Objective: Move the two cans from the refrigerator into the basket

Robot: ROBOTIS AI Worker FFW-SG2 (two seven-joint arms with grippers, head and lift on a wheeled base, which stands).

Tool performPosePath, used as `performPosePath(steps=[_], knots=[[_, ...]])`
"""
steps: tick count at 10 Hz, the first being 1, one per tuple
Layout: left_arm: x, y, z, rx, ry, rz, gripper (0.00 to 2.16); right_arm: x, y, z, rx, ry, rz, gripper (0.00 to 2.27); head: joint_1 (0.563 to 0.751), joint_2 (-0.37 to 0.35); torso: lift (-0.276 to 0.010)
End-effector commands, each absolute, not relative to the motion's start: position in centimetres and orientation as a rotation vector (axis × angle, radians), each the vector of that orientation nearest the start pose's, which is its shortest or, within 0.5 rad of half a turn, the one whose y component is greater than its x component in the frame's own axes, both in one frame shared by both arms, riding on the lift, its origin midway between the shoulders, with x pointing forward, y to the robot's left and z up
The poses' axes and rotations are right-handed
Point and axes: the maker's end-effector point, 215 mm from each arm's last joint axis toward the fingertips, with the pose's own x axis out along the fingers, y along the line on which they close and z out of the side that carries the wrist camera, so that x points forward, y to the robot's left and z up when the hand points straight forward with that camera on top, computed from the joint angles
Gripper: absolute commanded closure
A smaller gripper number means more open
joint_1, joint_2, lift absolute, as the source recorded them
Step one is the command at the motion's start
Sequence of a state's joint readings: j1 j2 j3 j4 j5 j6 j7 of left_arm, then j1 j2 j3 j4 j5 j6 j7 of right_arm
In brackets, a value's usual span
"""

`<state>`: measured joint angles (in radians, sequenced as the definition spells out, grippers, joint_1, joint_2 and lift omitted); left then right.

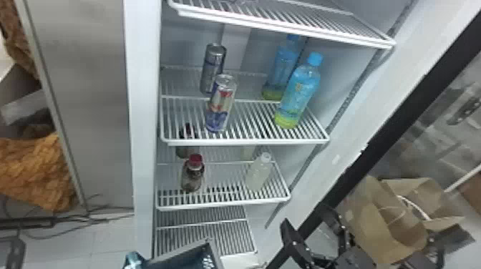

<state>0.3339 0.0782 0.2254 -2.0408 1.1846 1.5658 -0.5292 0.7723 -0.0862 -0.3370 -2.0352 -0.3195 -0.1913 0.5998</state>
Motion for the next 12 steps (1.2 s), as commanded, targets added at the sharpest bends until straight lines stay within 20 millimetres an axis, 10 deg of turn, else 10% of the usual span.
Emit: performPosePath(steps=[1, 12], knots=[[24.7, 2.3, -34.1, -1.154, 0.984, -1.144, 1.20, 33.3, -29.5, -35.5, 0.039, 0.046, 0.328, 0.15, 0.695, -0.350, -0.035], [24.4, 2.0, -34.2, -1.149, 0.994, -1.153, 1.20, 35.9, -29.4, -32.9, 0.021, -0.025, 0.334, 0.15, 0.695, -0.350, -0.035]])
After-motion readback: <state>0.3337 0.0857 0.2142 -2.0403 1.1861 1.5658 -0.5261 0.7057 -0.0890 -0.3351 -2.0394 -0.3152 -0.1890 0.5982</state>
